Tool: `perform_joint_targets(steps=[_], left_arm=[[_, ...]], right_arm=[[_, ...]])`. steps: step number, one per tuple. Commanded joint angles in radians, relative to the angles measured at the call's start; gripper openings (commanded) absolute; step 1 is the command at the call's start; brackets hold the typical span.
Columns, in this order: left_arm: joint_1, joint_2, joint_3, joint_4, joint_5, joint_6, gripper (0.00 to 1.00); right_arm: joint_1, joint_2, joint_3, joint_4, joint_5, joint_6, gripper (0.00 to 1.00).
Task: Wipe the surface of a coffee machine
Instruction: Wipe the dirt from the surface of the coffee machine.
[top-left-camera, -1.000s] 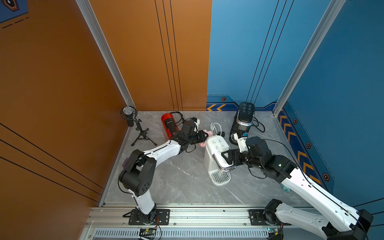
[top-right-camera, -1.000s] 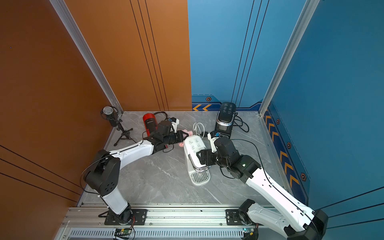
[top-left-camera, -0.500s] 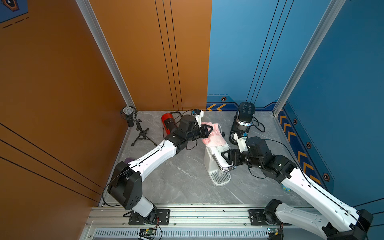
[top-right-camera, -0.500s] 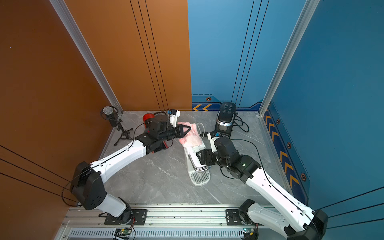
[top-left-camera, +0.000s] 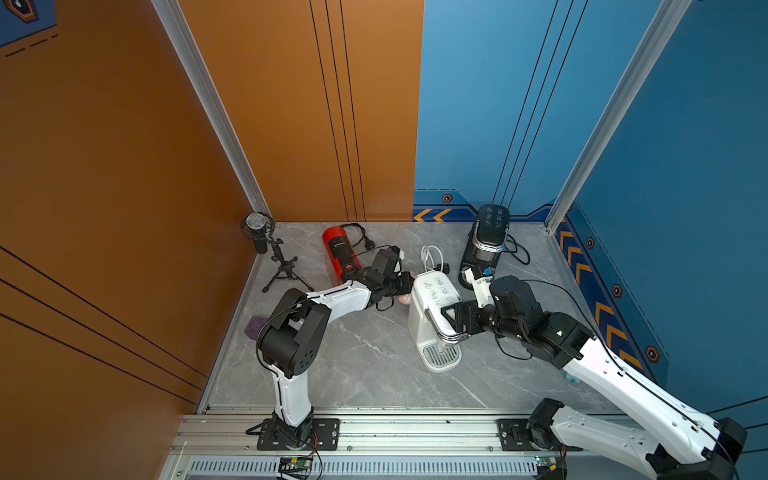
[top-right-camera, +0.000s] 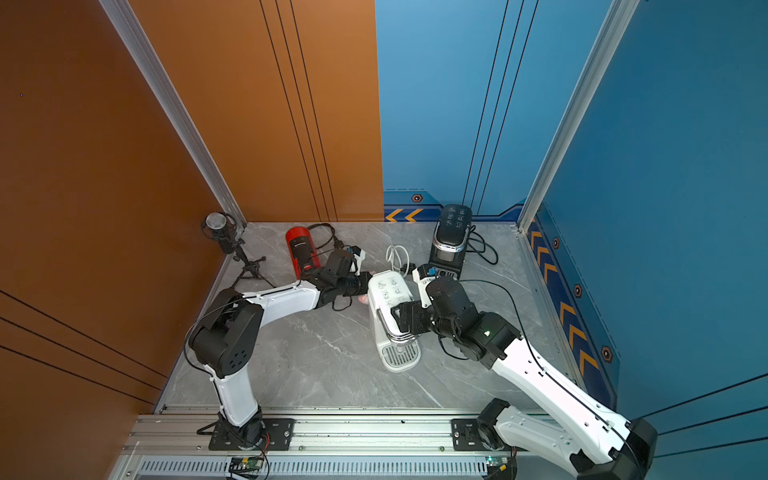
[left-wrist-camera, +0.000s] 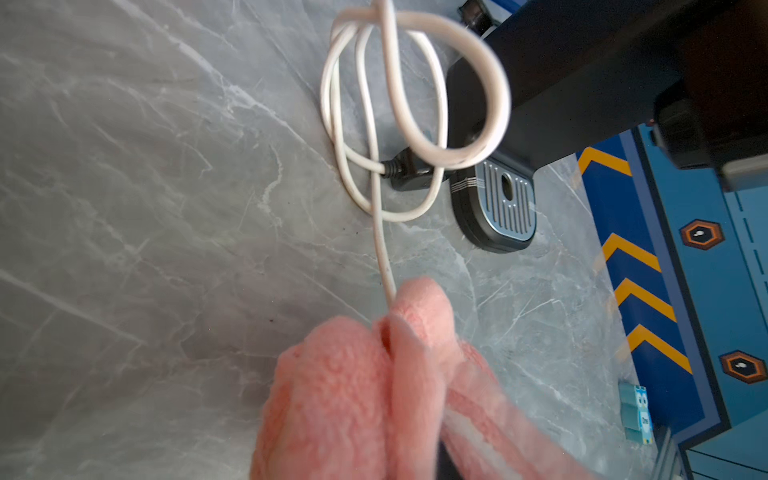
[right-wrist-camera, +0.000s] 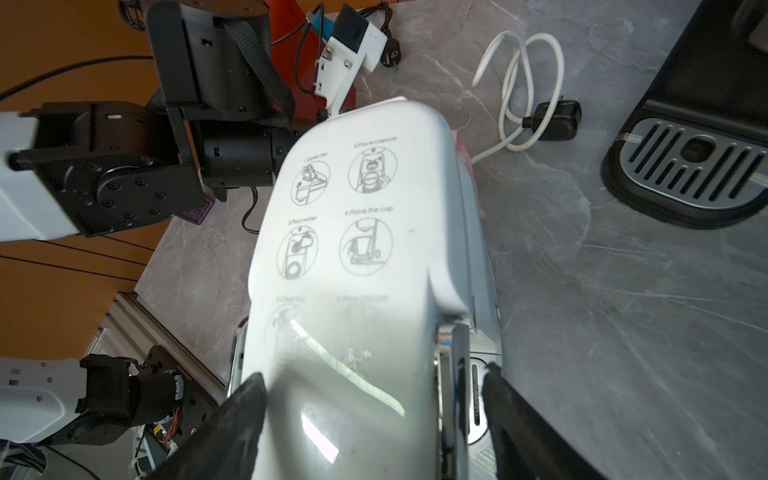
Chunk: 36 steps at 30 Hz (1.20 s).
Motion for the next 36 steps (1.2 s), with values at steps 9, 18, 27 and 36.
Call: perform_joint_targets(steps=[9,18,27,36], left_arm=[[-0.027,0.001,-0.061,0.065,0.073,-0.022,0.0],[-0.012,-0.194,0.141,-0.115,0.131,0.014,0.0],[-0.035,-0.232,0.034,-0.145,0.058,0.028,0.0],[0.033,-0.422,0.048,-0.233,0.096,0.076,0.0]], right_arm=[[0.004,0.045,-0.037,-0.143,0.035,-0.04,0.82],[0.006,0.063,-0.022,-0.141,0.038,-0.037,0.82],[0.013,0.05,-0.027,-0.141,0.04,-0.031,0.82],[0.01,0.028,0.07,-0.19,0.062,-0.048,0.82]])
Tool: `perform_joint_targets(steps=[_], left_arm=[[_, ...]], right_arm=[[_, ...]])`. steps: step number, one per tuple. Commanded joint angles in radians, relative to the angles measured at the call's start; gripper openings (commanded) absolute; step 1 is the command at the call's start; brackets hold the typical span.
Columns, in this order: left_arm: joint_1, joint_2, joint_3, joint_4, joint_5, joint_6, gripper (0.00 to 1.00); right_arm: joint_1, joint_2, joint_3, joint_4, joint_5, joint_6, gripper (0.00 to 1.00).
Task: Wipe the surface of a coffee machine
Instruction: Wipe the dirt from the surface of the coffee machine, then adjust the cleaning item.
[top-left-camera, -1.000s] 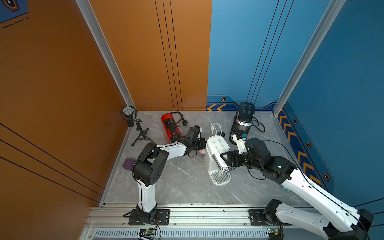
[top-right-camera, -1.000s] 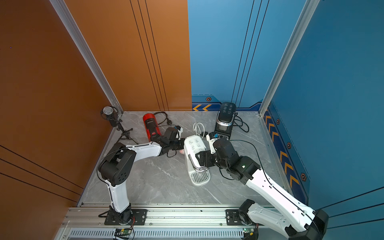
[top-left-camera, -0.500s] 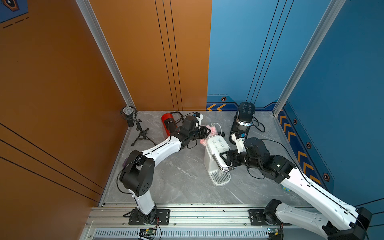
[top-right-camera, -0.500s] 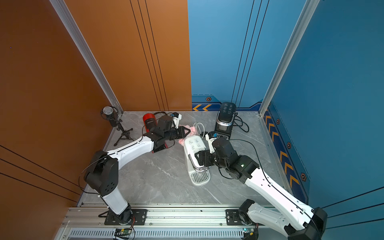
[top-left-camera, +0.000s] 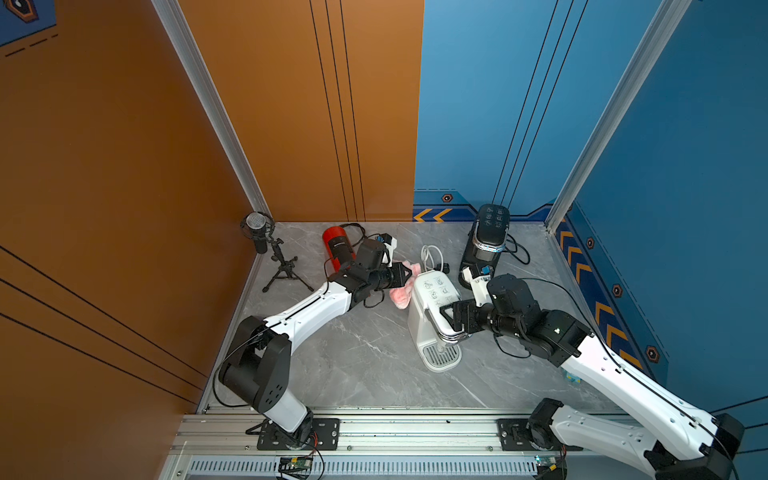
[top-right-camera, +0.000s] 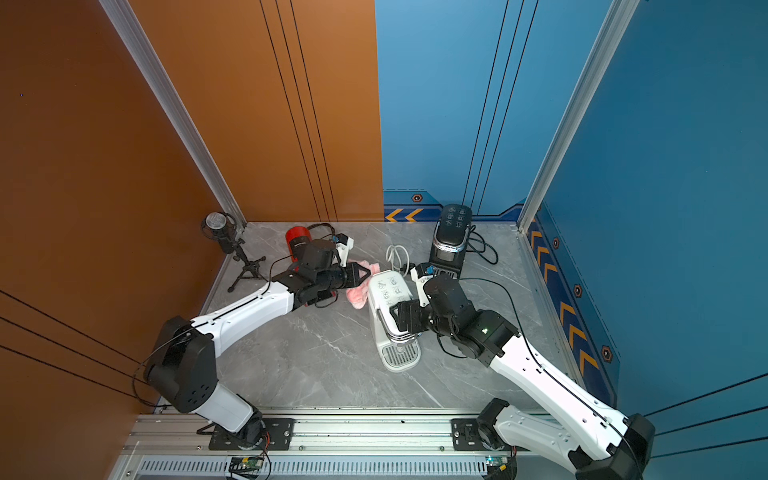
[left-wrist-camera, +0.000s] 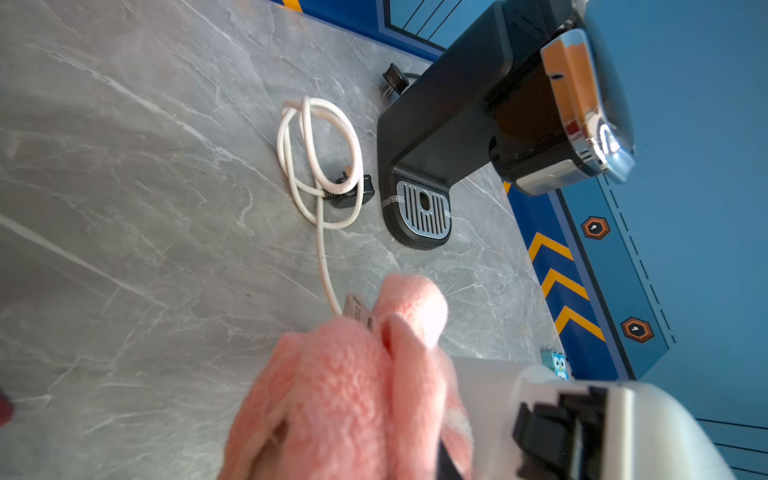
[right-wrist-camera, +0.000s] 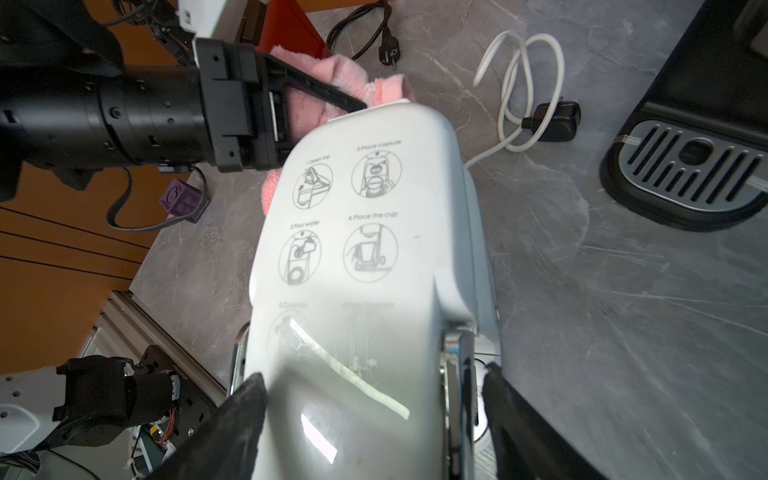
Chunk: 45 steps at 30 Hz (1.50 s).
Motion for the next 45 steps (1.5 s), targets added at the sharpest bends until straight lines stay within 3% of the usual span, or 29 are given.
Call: perform_joint_targets(steps=[1,10,15,24,31,33,36,38,40,42,43,45], left_arm=[[0.011,-0.104,0.067,-0.046,0.068,0.045,0.0],[0.037,-0.214,0.119,-0.043,0.221,0.023,0.0],[0.033,-0.26,0.11,0.076,0.296,-0.12,0.0],[-0.095,-0.302,0.092,0.114,0.205,-0.172,0.0],[-0.175,-0.301,0.013,0.168,0.148,-0.188,0.0],[-0.187,-0.294,0.006,0.173,0.138,-0.193,0.0],[-0.208,-0.293,-0.005,0.182,0.105,-0.189,0.0],[-0.21,-0.288,-0.007,0.19,0.105,-0.193,0.0],[-0.221,-0.277,-0.005,0.203,0.119,-0.199,0.0],[-0.237,-0.266,-0.004,0.203,0.116,-0.197,0.0],[-0.244,-0.265,-0.009,0.203,0.111,-0.196,0.05],[-0.251,-0.272,-0.023,0.202,0.098,-0.196,0.23]], right_arm=[[0.001,0.006,0.054,-0.16,0.044,-0.045,0.82],[-0.02,0.01,0.261,-0.199,-0.079,-0.101,0.82],[-0.021,0.065,0.317,-0.096,-0.253,-0.081,0.87],[-0.02,0.152,0.325,0.079,-0.307,-0.037,0.93],[0.005,0.172,0.315,0.14,-0.296,-0.003,0.91],[0.011,0.178,0.316,0.145,-0.29,0.003,0.85],[0.032,0.187,0.323,0.157,-0.302,0.017,0.68],[0.049,0.193,0.326,0.155,-0.281,0.02,0.49],[0.053,0.191,0.324,0.149,-0.248,0.025,0.22],[0.054,0.182,0.315,0.145,-0.221,0.028,0.08],[0.054,0.172,0.309,0.145,-0.207,0.031,0.01],[0.052,0.149,0.296,0.145,-0.169,0.042,0.0]])
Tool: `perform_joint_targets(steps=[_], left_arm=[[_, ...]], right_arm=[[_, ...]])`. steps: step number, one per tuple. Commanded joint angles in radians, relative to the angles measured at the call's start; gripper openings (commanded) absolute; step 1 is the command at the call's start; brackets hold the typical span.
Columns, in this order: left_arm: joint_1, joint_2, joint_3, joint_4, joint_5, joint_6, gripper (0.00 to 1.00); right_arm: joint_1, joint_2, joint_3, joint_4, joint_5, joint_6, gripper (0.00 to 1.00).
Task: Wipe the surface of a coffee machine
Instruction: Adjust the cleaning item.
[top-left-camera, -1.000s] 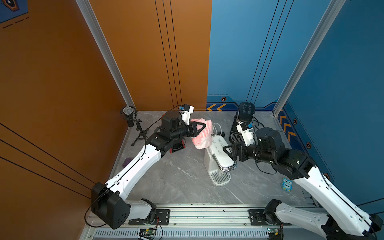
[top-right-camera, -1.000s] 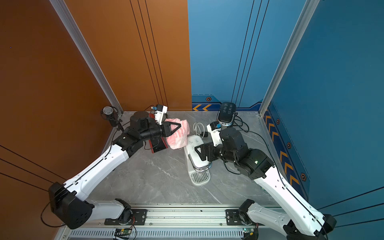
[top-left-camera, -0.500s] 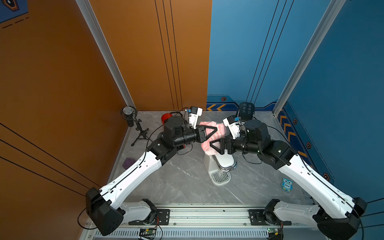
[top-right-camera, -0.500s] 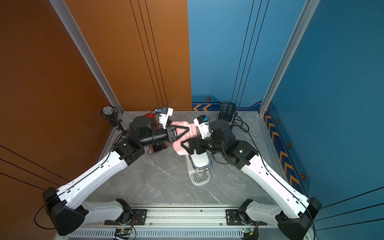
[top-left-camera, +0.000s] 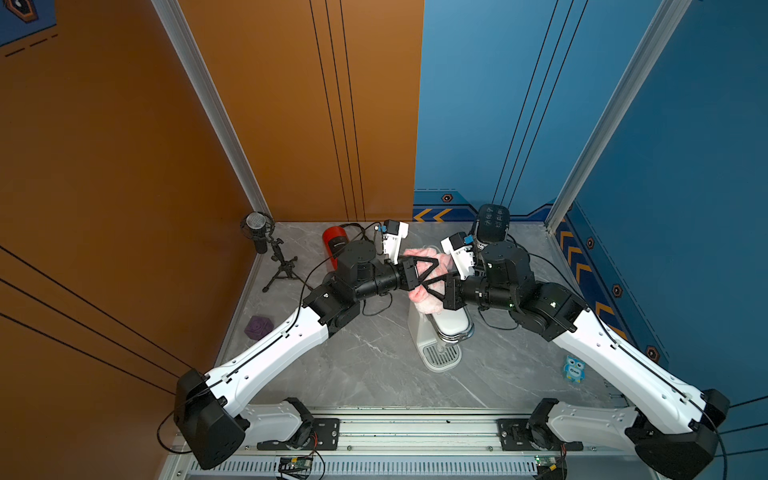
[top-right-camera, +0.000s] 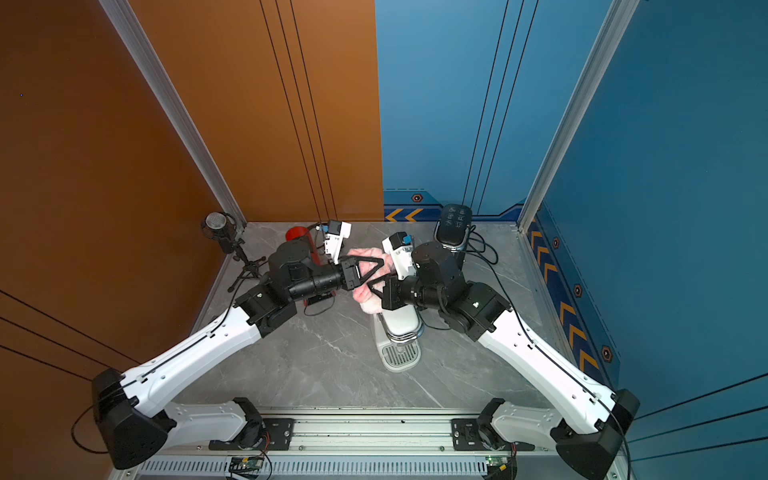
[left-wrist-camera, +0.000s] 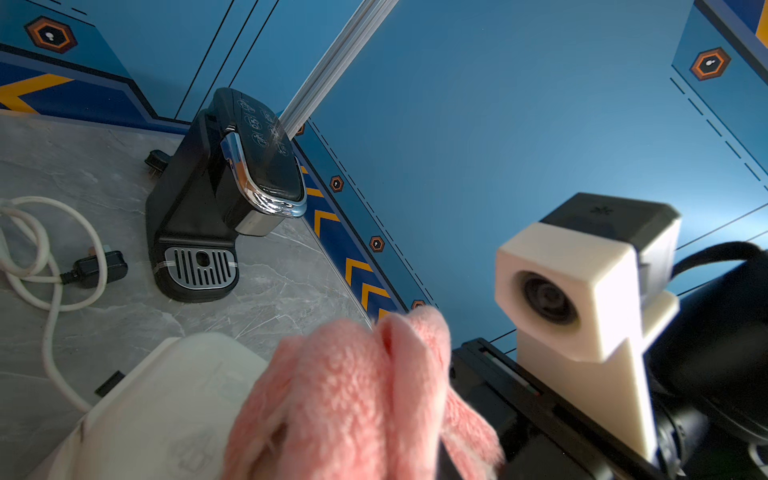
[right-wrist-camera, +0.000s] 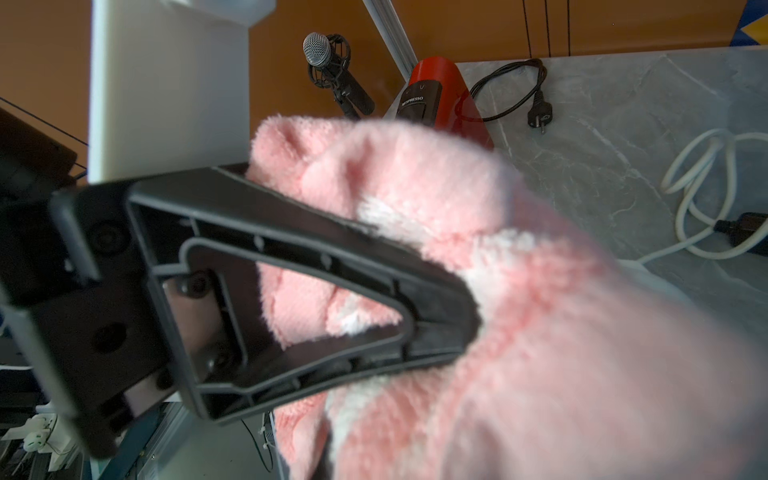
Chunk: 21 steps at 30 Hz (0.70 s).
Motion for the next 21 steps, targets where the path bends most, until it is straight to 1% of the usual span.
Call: perform_joint_targets(steps=[1,3,5,6,8,10,12,14,15,17,19,21], left_arm=[[-0.048,0.006,-0.033,0.019,0.003,-0.004,0.4],[-0.044,-0.013,-0.052,0.018,-0.023,-0.002,0.67],[-0.031,-0.041,-0.071,0.018,-0.056,0.002,0.87],[-0.019,-0.059,-0.078,0.01,-0.075,0.005,0.99],[0.002,-0.085,-0.069,-0.043,-0.103,0.028,0.99],[0.012,-0.099,-0.035,-0.136,-0.14,0.083,0.99],[-0.001,-0.105,0.001,-0.23,-0.2,0.157,0.99],[-0.025,-0.099,0.01,-0.269,-0.252,0.207,0.99],[-0.045,-0.09,0.01,-0.278,-0.281,0.225,1.0],[-0.091,-0.066,0.013,-0.328,-0.358,0.258,0.97],[-0.14,-0.028,0.021,-0.365,-0.428,0.293,0.93],[-0.191,0.002,0.027,-0.386,-0.501,0.311,0.91]], right_arm=[[0.014,-0.039,-0.019,0.058,0.083,0.013,0.0],[0.015,-0.074,-0.042,0.048,0.109,0.029,0.0],[0.021,-0.118,-0.073,0.02,0.143,0.043,0.0],[0.032,-0.146,-0.095,-0.01,0.184,0.047,0.0],[0.066,-0.215,-0.146,-0.069,0.286,0.053,0.0],[0.104,-0.31,-0.212,-0.136,0.382,0.073,0.0],[0.151,-0.405,-0.273,-0.192,0.45,0.115,0.0],[0.228,-0.498,-0.35,-0.215,0.523,0.162,0.0],[0.277,-0.552,-0.4,-0.211,0.56,0.185,0.0],[0.364,-0.638,-0.492,-0.19,0.628,0.231,0.0],[0.463,-0.715,-0.598,-0.116,0.686,0.261,0.0],[0.544,-0.745,-0.678,-0.055,0.748,0.276,0.0]])
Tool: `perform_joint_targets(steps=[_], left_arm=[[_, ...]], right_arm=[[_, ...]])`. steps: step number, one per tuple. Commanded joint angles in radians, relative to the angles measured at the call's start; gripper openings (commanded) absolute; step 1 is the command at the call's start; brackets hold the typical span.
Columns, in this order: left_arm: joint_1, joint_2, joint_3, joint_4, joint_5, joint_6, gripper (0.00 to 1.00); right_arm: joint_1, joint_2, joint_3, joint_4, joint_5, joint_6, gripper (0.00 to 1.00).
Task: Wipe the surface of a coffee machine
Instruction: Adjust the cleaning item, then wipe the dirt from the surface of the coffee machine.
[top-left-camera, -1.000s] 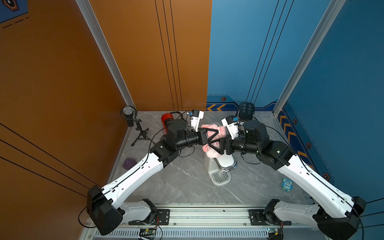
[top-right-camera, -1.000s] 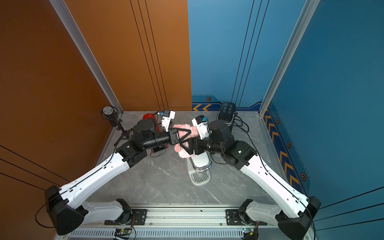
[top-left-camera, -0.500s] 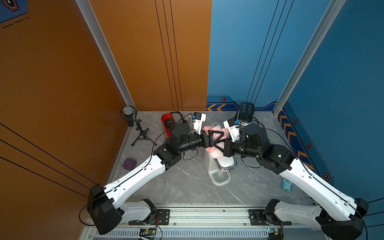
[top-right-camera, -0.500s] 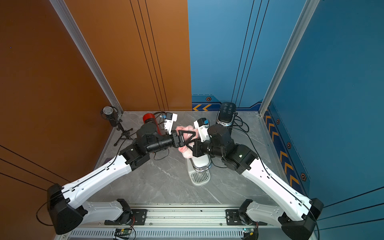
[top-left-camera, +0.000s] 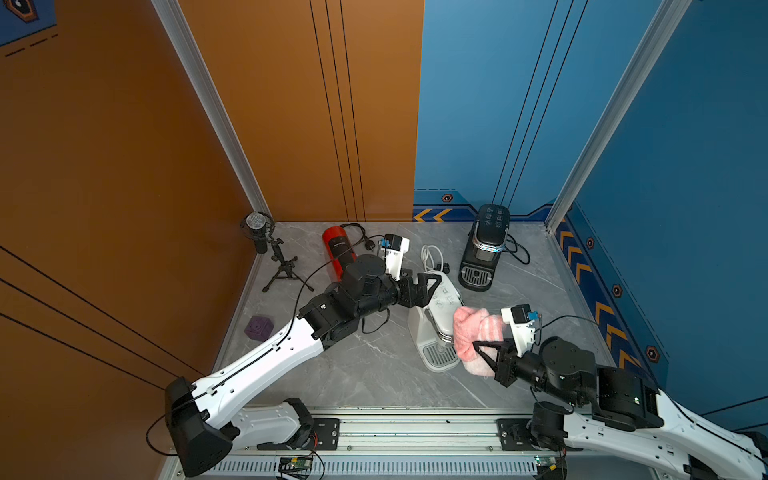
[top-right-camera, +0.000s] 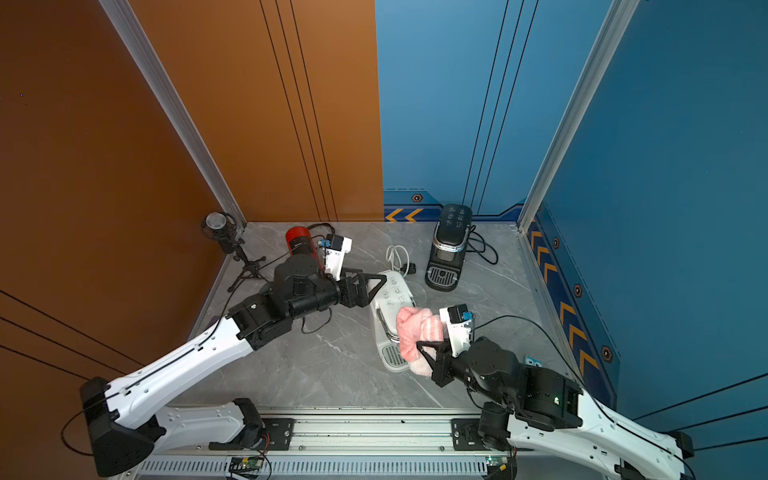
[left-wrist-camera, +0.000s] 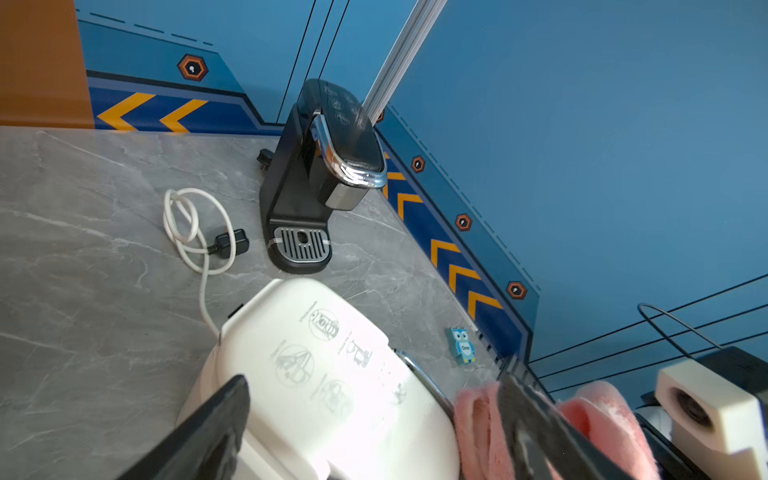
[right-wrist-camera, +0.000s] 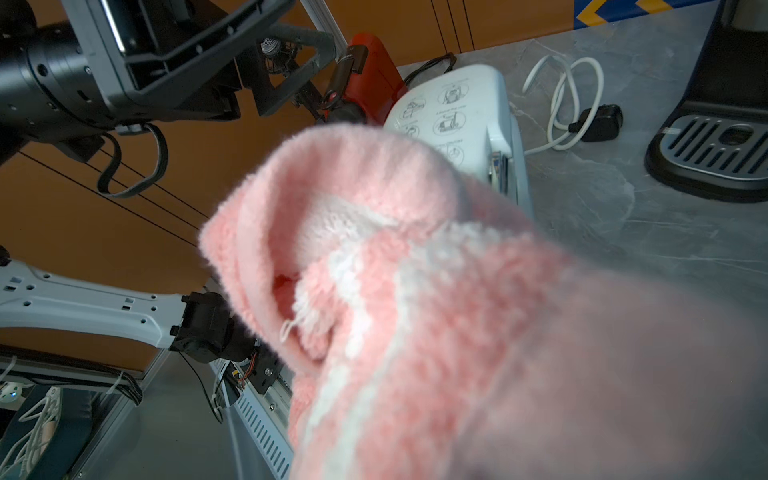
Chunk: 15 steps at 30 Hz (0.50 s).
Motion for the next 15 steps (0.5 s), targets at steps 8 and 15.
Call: perform_joint_targets(steps=[8,15], left_arm=[[-0.176,0.114,0.045,-0.173,-0.406,0.159,0.9],[-0.187,0.148,0.004,-0.182,-0.477,0.166,0.89]], right_arm=[[0.154,0.041,-0.211,0.265,0.261,0.09,0.0],[0.064,0.108,-0.214,0.241,0.269,0.156,0.0]])
